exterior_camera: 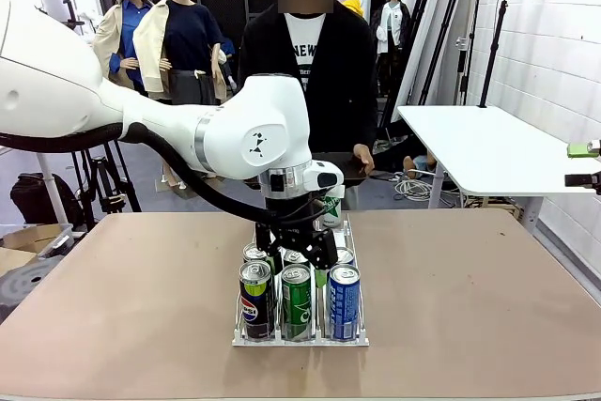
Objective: Retrieve and hand over the desired beverage to the person.
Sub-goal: Pick up a can of the same type that the person held from the Automatic Can Dispenser.
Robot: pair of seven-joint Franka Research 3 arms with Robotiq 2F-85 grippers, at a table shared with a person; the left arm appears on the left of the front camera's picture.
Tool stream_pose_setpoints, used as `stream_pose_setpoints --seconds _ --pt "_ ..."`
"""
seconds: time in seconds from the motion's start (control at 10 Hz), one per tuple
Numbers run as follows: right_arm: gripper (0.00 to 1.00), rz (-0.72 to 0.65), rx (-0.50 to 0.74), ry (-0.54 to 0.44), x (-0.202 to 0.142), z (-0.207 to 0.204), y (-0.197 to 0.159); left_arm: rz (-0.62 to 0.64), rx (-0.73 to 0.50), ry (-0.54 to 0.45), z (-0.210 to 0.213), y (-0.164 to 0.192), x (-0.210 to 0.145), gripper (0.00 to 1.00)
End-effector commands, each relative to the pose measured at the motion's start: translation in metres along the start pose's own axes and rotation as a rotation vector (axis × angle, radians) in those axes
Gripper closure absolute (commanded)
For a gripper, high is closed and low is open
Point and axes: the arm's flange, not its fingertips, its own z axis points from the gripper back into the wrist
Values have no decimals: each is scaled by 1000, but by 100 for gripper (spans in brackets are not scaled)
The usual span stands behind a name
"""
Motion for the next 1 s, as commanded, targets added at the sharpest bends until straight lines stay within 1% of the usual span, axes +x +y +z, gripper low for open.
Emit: stream_pose_setpoints --seconds 0.0,0.9 --pt "0 -7 3 -1 -1 0 0 -29 -12 0 -2 3 1 0" --pt "0 -7 3 -1 -1 0 0 -14 1 -5 -14 5 2 0"
